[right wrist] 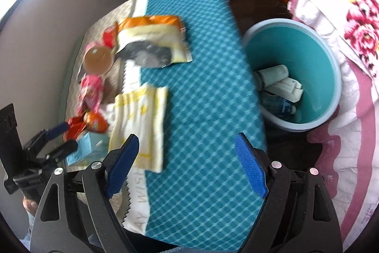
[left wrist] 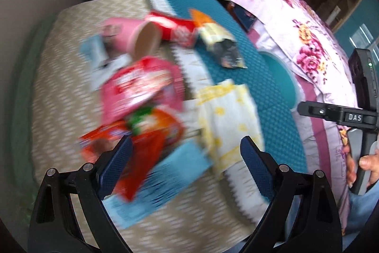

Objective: Collect trash
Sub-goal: 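Move both open tools back over the remaining trash on the table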

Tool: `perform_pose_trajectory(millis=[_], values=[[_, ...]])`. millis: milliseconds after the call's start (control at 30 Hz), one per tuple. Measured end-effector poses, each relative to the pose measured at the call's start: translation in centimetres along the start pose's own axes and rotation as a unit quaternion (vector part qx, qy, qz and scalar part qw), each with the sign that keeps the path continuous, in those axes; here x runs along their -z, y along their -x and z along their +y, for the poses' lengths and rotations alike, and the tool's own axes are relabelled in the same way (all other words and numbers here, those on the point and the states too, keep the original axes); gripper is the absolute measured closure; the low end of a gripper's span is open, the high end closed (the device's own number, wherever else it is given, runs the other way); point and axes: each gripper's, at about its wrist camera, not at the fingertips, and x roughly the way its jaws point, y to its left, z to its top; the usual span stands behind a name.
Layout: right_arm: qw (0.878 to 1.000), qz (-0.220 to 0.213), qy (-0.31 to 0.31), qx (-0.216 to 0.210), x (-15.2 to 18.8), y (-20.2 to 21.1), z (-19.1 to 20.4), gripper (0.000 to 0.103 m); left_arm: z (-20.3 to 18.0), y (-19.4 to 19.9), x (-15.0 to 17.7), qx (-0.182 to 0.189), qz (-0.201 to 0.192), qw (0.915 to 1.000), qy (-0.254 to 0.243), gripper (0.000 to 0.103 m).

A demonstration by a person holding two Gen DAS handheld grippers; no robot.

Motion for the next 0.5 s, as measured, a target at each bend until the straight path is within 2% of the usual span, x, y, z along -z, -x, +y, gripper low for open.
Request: perform_pose_trajectory(millis=[100, 233, 433, 500], values=[[1.000, 0.012, 0.018, 0.000, 0.7, -0.6, 1.8, 0.024, 3.5, 0.9, 1.4, -0.005, -0.005, 0.9995, 0.031, 0.011], [0.999, 0.027, 0.034, 0.000, 1.5, -1.7, 3.7, 0.024, 6.9, 1.0, 3.2, 0.010, 0.005, 0.9979, 0.064, 0.011], [0.997, 0.049, 0.056, -0.006, 1.6, -3.2, 6.4, 0.024, 8.2, 0.5, 5.7, 0.053, 0.017, 0.9964, 0.063, 0.011], [0.997, 0.055, 0.058, -0.009, 1.6, -3.6, 6.9, 0.024, 7.9, 0.4, 6.0, 0.065, 0.012, 0.9963, 0.056, 0.017]])
